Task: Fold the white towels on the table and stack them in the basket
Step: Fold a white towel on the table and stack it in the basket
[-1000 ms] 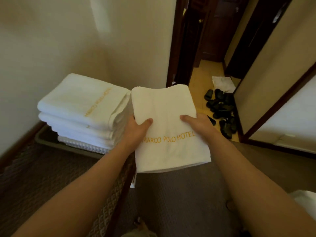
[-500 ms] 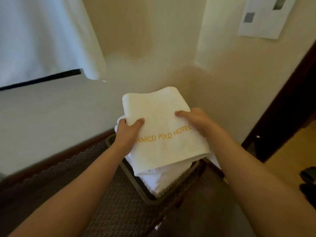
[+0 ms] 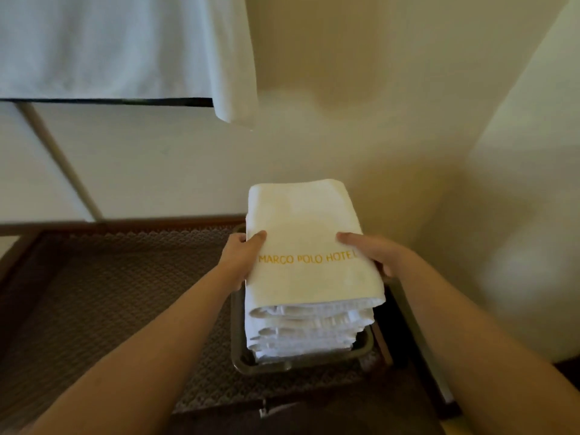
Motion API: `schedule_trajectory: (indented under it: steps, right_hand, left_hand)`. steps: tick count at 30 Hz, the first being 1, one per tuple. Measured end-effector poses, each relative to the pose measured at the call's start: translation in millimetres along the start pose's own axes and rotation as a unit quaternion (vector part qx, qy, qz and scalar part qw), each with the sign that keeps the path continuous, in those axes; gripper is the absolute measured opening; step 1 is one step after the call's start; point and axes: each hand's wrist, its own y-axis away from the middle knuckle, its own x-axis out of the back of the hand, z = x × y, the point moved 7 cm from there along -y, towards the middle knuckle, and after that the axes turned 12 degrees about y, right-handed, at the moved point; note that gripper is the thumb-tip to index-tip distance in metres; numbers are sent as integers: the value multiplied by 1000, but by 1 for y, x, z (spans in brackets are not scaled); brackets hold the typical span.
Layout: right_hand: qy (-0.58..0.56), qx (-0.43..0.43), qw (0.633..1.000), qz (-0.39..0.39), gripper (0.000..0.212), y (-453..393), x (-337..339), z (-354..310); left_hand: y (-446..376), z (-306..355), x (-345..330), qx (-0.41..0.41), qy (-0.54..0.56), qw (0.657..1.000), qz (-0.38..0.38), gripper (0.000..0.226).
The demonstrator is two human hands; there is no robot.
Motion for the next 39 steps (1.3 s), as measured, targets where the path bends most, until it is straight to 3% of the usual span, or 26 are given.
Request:
schedule_trajectory:
  steps: [3,6,11,16,24,26,28,32,35,39]
  right_hand:
    - [12,8,999,-43,54,6,-2,20]
    - [42,8,995,-86,52,12,-4,31]
    - [-59,43,994,-86,50,18,-8,46]
    - [77,18,994,-74,87,20,-7,71]
    - [198,-5,980,-9,68,22,11,57]
    - [212,35,974,70,59,14,17,38]
    - [262,88,949,152,72,6,19,13]
    - [419,157,874,188,83,-15,-3,-34]
    - [480,176,838,190,81,-43,-9,-63]
    - [495,157,829,206,80,-84,-2,-75]
  left_hand:
    - [23,-19,5,-24,-52,998,32,75]
    - [44,-28,2,-44,-85,995,29,63]
    - [59,-35,3,-88,-124,984,94,53]
    - [60,-45,-1,-90,-125,983,100,52]
    - [53,-35,-6,-52,-179,979,80,58]
    - [48,-20,-7,-61,-260,960,80,70]
    - [44,3,-17,-121,-342,928,89,80]
    - [25,47,-58,-257,-446,855,69,73]
    - [-13,61,-78,-256,-522,813,41,72]
    - [-64,59,-74,-203,-558,804,22,75]
